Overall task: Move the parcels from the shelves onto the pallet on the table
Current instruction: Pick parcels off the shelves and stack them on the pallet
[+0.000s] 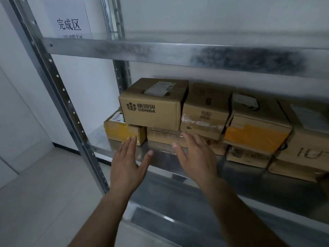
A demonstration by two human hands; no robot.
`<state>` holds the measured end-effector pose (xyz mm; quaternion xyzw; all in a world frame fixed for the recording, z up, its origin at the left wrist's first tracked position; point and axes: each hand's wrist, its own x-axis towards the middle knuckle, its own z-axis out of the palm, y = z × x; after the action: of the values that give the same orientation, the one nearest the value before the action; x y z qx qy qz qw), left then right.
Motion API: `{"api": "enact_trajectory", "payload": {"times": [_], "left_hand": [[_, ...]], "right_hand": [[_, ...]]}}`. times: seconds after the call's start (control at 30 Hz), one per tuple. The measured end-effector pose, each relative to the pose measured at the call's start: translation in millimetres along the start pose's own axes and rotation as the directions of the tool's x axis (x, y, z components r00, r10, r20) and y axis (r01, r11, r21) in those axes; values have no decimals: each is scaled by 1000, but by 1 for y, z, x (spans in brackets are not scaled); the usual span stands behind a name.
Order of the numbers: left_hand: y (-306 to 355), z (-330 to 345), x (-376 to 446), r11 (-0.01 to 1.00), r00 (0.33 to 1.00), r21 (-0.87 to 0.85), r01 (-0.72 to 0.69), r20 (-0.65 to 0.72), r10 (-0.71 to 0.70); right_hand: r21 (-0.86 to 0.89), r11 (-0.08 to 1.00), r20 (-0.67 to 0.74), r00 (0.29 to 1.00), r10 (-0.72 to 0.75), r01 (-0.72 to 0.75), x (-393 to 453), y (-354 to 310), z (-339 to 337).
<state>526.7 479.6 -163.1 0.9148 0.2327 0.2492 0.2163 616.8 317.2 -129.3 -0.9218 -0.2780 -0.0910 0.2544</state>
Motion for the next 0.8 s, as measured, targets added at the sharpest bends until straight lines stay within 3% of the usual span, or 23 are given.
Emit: {"api": "enact_trajectory", "payload": {"times": [0.2, 0.43, 0.63, 0.8], "left_hand": [[-27, -14, 91, 986, 998, -157, -60, 22, 64], [-53, -19, 175, 907, 988, -391, -154, -54, 144], [-74, -23, 216, 894, 998, -444, 58, 51, -39], [-75, -26, 232, 819, 965, -538, 202, 252, -72]], "right_hand": [[41, 989, -170, 974, 150, -145, 54, -34, 4], [112, 944, -306, 893, 330, -311, 92, -55, 22], [301, 850, -246, 826, 507, -432, 103, -67, 44], [479, 748, -144, 800, 582, -459, 110, -85, 45]]}}
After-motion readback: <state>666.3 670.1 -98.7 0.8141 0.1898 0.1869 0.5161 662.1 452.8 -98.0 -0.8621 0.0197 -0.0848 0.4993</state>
